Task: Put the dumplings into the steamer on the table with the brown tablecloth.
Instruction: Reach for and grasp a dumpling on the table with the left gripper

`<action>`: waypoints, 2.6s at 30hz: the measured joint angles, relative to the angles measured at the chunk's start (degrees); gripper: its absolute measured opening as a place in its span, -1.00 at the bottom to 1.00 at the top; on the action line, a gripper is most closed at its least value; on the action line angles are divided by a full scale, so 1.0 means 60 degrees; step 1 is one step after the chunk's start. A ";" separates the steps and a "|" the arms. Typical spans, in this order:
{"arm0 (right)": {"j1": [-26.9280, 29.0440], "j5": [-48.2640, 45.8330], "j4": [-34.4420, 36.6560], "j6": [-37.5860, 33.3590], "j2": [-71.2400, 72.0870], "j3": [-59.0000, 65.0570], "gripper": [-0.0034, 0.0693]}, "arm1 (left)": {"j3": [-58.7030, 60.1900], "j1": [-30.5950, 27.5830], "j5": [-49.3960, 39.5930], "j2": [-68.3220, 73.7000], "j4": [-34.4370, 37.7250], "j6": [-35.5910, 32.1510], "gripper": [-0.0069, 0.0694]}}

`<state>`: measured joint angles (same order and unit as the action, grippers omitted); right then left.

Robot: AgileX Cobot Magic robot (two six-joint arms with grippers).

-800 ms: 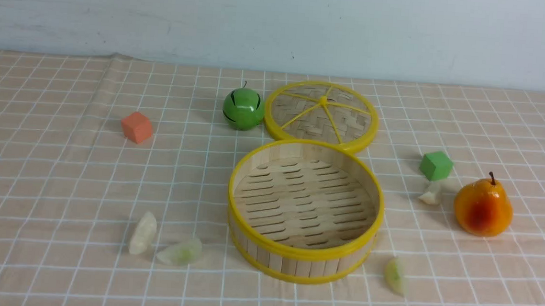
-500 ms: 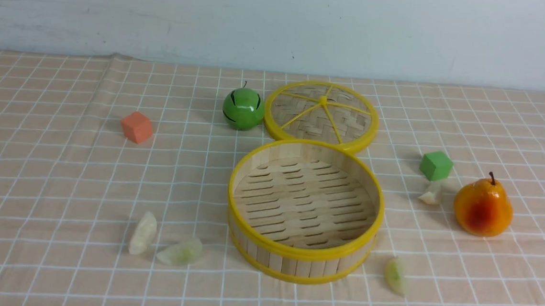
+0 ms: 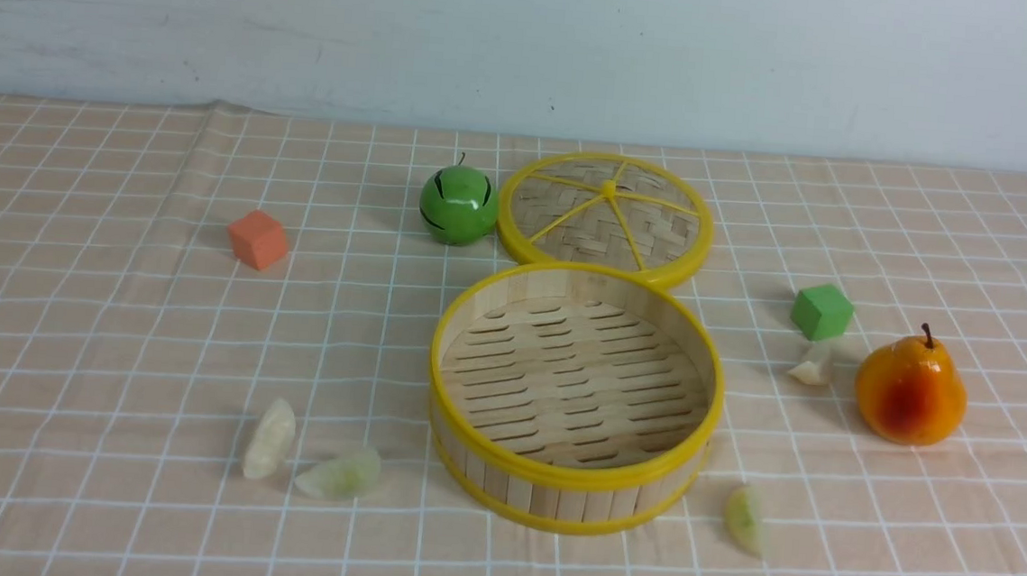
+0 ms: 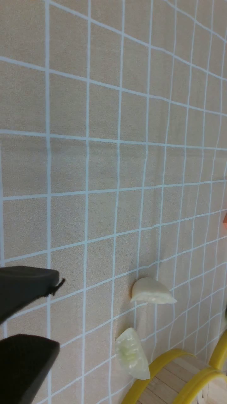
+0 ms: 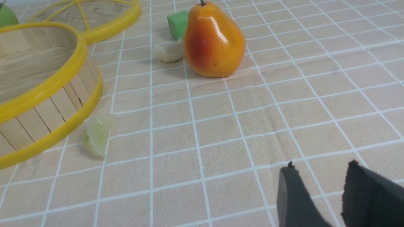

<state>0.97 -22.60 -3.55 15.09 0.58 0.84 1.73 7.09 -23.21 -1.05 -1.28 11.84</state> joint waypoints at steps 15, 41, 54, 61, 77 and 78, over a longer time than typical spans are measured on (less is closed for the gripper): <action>0.0000 0.0000 0.0000 0.0000 0.0000 0.0000 -0.25 | 0.0000 0.0000 0.0000 0.0000 0.0000 0.0000 -0.19; 0.0000 0.3237 -0.0804 0.0000 0.0000 0.0108 -0.25 | 0.0009 0.0000 0.5216 0.0000 -0.0586 -0.0009 -0.19; 0.0000 0.7348 -0.0440 0.0186 0.0000 0.0108 -0.25 | -0.0029 0.0000 0.9889 0.0000 -0.0576 0.3655 -0.20; 0.0000 0.8430 0.0592 0.0245 -0.0906 -0.0665 -0.41 | -0.2338 0.0000 0.8286 0.1120 -0.0650 0.4911 -0.57; -0.0157 0.1494 -0.2488 0.0245 -0.6189 -0.4635 -0.96 | -0.5406 0.0000 0.3954 0.8346 -0.2521 0.5253 -0.86; -0.0328 0.0766 -0.2553 0.0245 -0.6473 -0.4696 -0.96 | -0.5622 0.0000 0.3187 0.8664 -0.2519 0.5302 -0.86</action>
<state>-0.99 -18.00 -18.87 16.56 -38.26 -27.33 -32.01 7.09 -4.09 50.94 -16.40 43.65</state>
